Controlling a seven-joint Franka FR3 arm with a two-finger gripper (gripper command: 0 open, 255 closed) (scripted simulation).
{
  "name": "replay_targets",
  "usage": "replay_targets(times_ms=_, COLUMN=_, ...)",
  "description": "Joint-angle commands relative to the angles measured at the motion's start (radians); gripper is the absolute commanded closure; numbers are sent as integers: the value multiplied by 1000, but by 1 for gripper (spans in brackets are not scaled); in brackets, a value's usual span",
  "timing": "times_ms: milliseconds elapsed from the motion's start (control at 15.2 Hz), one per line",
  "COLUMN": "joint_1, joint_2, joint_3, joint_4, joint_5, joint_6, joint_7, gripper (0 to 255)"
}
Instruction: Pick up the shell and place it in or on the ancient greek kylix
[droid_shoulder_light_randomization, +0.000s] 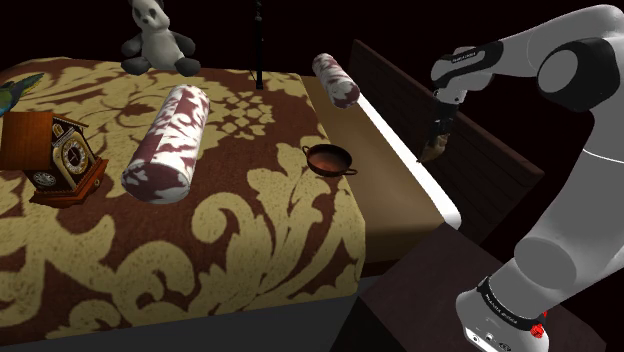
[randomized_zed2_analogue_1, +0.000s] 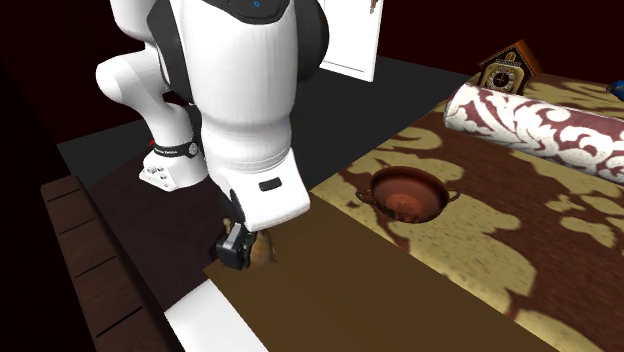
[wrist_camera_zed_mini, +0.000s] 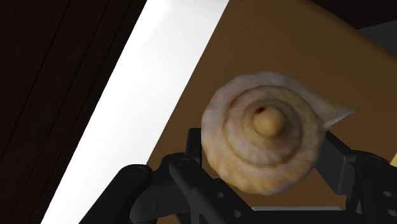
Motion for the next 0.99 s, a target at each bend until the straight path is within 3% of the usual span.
replay_targets(times_ms=0, joint_1=-1, joint_2=-9, joint_3=-2, joint_4=16, joint_5=-4, joint_6=-25, joint_7=0, gripper=255)
replay_targets(times_ms=924, joint_1=165, joint_2=31, joint_3=109, joint_4=102, joint_5=35, joint_6=-60, joint_7=268, gripper=255)
